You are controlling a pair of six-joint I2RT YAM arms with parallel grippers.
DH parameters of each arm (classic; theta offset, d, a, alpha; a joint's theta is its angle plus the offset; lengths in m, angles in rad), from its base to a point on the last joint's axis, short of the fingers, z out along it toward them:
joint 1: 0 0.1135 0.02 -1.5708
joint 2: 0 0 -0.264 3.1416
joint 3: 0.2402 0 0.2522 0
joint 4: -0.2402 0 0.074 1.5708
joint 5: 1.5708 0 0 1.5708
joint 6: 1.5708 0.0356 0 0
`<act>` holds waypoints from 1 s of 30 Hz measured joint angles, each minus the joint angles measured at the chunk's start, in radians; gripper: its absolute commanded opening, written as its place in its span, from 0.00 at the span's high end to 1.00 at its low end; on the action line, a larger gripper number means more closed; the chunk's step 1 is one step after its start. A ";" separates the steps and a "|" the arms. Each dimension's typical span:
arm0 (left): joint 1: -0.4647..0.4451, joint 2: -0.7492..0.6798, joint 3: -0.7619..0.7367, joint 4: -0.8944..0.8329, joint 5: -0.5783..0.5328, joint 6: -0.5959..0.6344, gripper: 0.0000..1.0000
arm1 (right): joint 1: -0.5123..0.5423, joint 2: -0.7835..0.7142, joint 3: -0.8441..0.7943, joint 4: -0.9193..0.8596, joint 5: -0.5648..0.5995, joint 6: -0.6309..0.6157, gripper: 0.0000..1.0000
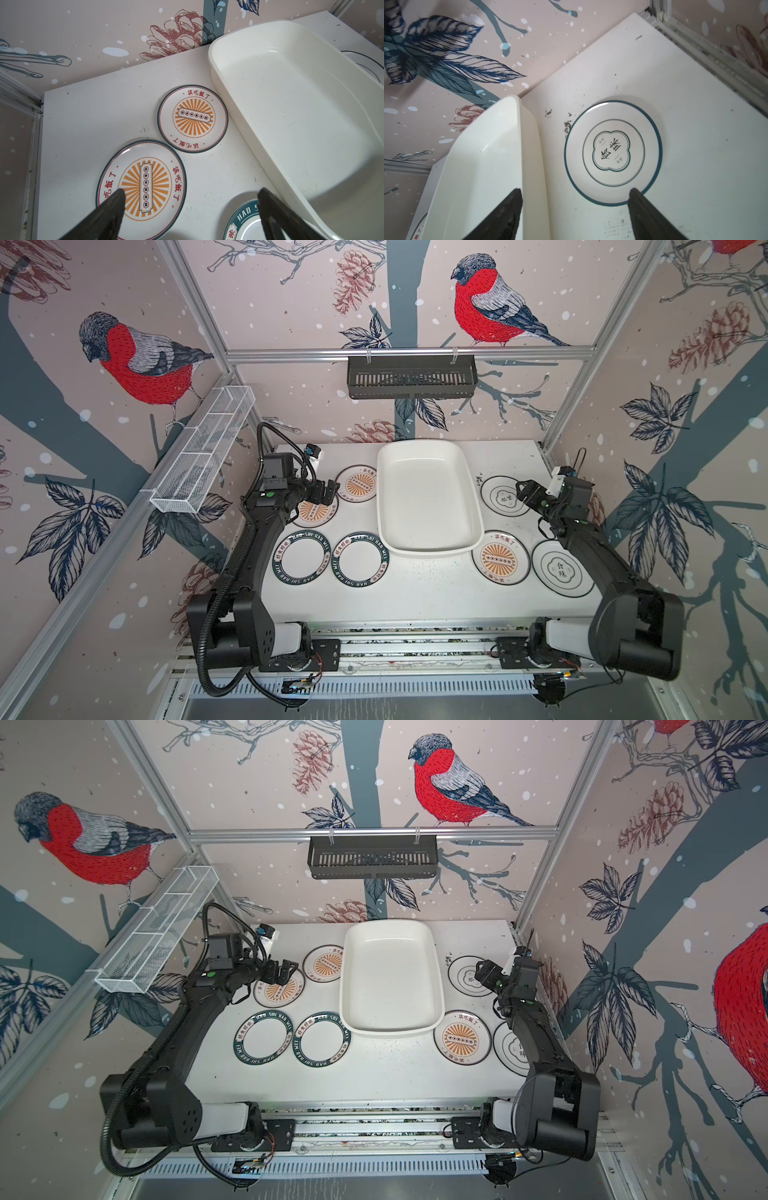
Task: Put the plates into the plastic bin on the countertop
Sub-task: 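Reach the right gripper to the green-rimmed plate while the left arm lifts, then grip the green-rimmed white plate's edge with the right gripper and lift it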
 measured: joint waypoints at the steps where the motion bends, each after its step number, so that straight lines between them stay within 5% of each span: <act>1: -0.002 -0.002 0.000 -0.007 0.008 0.001 0.01 | -0.017 0.030 0.012 -0.014 -0.016 0.015 0.24; 10: -0.029 0.004 -0.015 -0.015 0.090 0.013 0.02 | -0.078 0.264 0.087 -0.040 -0.098 0.039 0.29; 30: -0.105 0.042 -0.045 -0.013 0.126 0.047 0.02 | -0.152 0.490 0.150 -0.003 -0.164 0.073 0.42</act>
